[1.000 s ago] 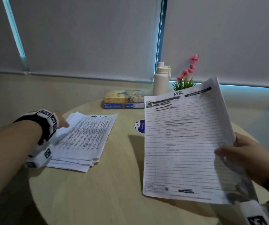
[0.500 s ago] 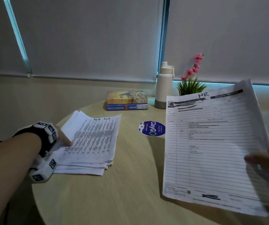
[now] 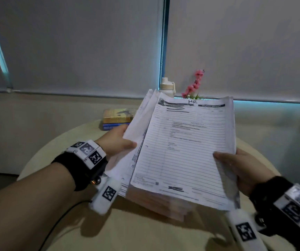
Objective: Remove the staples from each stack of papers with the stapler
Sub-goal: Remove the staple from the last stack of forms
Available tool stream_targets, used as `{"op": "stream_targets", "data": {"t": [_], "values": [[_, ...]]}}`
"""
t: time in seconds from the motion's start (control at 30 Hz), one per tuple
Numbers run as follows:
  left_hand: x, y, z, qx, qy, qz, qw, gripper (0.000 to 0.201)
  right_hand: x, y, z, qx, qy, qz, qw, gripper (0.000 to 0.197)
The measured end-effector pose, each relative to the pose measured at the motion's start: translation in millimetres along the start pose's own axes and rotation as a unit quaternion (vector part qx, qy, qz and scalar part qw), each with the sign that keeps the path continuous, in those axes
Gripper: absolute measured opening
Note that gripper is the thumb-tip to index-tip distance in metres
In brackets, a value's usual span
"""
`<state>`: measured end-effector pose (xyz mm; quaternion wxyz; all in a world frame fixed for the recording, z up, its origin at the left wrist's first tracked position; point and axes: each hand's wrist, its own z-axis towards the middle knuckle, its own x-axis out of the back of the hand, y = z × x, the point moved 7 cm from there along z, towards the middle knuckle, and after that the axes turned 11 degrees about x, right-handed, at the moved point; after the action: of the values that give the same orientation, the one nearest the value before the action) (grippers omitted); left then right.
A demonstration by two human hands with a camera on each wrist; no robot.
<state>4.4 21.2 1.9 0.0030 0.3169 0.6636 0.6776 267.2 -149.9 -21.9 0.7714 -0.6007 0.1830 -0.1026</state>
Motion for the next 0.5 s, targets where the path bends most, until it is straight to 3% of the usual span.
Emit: {"op": "stream_targets", "data": {"t": [0.1, 0.2, 0.3, 0.4, 0.47, 0.5], "values": [[-26, 16, -14, -0.032, -0.044, -0.126, 0.991, 0.053, 3, -1, 4, -0.001, 0.038, 0.034, 0.999, 0.021], [-42, 28, -28, -0.067, -0.101, -0.186, 0.975, 0.053, 12, 3, 5, 0.004, 0.085, 0.060, 0.995, 0.035], [-53, 29, -35, -0.064, -0.139, -0.204, 0.967, 0.056, 11, 9, 2, -0.032, 0.062, 0.094, 0.993, 0.035], [-57, 25, -36, -0.045, -0.113, -0.218, 0.968, 0.047, -5, 10, -4, -0.076, 0.004, 0.112, 0.991, 0.025], [-54, 20, -37, -0.021, -0.082, -0.236, 0.968, 0.032, -7, 6, -1, -0.040, 0.013, 0.083, 0.996, 0.026], [-53, 18, -38, -0.006, -0.081, -0.241, 0.967, 0.041, -8, 3, 1, -0.016, 0.022, 0.068, 0.997, 0.027]]}}
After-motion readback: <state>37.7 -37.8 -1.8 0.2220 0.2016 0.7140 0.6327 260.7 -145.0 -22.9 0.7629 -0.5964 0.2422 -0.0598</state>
